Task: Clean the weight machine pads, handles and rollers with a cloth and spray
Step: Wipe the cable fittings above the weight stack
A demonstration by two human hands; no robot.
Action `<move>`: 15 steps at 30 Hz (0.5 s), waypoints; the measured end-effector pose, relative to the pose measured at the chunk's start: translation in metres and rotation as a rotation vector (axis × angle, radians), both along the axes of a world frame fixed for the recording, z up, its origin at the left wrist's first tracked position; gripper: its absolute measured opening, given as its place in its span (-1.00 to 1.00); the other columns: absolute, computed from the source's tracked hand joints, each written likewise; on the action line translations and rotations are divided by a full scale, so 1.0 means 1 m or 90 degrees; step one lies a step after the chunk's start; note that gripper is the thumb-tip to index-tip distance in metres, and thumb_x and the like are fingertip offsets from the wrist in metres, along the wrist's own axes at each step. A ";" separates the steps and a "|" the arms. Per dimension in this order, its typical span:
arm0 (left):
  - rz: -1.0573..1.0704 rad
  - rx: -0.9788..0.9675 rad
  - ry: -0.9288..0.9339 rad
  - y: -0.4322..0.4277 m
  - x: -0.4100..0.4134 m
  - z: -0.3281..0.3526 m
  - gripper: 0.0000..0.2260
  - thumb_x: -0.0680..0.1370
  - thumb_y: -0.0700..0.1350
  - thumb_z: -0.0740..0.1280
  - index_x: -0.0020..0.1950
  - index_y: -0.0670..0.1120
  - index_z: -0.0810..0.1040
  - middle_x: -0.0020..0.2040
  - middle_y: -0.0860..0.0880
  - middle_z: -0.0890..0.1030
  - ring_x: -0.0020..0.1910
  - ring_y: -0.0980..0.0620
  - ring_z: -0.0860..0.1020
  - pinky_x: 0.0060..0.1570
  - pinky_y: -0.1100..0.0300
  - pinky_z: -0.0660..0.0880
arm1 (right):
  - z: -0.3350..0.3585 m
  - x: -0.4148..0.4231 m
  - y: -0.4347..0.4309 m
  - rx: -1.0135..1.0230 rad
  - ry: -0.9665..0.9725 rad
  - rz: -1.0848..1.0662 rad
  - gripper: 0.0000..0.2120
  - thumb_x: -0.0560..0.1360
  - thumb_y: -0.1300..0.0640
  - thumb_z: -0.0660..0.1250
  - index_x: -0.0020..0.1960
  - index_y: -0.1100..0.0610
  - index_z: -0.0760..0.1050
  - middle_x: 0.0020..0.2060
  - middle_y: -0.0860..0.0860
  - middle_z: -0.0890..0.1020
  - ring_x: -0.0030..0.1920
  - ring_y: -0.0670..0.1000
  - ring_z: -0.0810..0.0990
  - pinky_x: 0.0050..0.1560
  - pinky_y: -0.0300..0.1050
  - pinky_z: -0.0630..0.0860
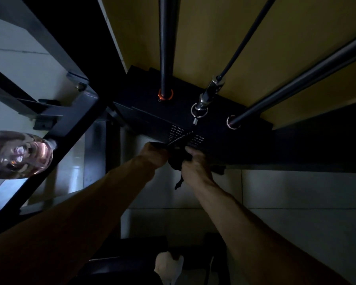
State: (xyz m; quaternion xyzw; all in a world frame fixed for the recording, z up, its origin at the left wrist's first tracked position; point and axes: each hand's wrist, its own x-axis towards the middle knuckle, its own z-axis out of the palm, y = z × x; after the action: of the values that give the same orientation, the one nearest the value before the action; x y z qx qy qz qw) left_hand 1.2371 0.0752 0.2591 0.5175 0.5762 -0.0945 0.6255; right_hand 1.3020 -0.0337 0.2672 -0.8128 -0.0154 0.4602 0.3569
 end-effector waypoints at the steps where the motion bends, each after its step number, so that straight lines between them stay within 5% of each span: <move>1: -0.001 -0.002 -0.002 0.000 0.000 -0.001 -0.81 0.64 -0.19 0.35 0.21 -0.25 0.60 -0.09 -0.06 0.57 -0.20 0.10 0.51 -0.06 0.21 0.47 | -0.001 0.001 0.000 0.015 0.011 0.002 -0.50 0.65 0.37 0.16 0.56 0.10 0.34 0.53 0.06 0.37 0.51 0.04 0.38 0.42 -0.24 0.30; 4: -0.013 0.016 0.031 0.004 0.000 -0.001 -0.84 0.65 -0.13 0.36 0.13 -0.22 0.61 -0.03 -0.09 0.62 -0.24 0.12 0.48 -0.20 0.27 0.47 | 0.005 -0.003 -0.009 0.048 -0.002 0.007 -0.52 0.66 0.35 0.20 0.53 0.05 0.39 0.50 -0.02 0.39 0.49 -0.03 0.39 0.27 -0.40 0.26; 9: 0.033 -0.081 0.011 0.005 -0.019 -0.002 -0.68 0.62 -0.05 0.40 0.32 -0.16 0.58 0.18 -0.04 0.68 0.08 0.00 0.65 0.01 0.12 0.58 | 0.021 0.001 -0.061 0.018 -0.129 0.095 -0.57 0.64 0.31 0.29 0.47 0.05 0.47 0.42 -0.02 0.51 0.31 -0.16 0.48 -0.13 -0.66 0.34; 12: 0.098 -0.143 -0.023 0.004 -0.027 0.004 -0.79 0.69 -0.12 0.28 0.24 -0.15 0.62 0.14 -0.11 0.70 0.08 -0.06 0.67 0.00 0.10 0.61 | 0.020 -0.002 -0.074 0.017 -0.339 0.175 -0.59 0.62 0.25 0.35 0.46 0.10 0.49 0.42 0.07 0.51 0.39 0.01 0.51 0.04 -0.56 0.35; 15: 0.112 -0.170 -0.050 0.005 -0.027 0.009 -0.80 0.69 -0.14 0.27 0.22 -0.17 0.61 0.13 -0.14 0.71 0.07 -0.08 0.67 -0.01 0.10 0.61 | 0.012 -0.012 -0.053 0.079 -0.470 0.233 -0.60 0.59 0.23 0.40 0.42 0.12 0.53 0.39 0.05 0.49 0.35 -0.03 0.48 0.20 -0.38 0.40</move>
State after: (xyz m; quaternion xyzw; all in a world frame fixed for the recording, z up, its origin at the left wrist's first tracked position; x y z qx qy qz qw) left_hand 1.2098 0.0798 0.2685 0.3806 0.5769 -0.0950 0.7165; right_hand 1.2904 -0.0863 0.2797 -0.8838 -0.3146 0.1920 0.2881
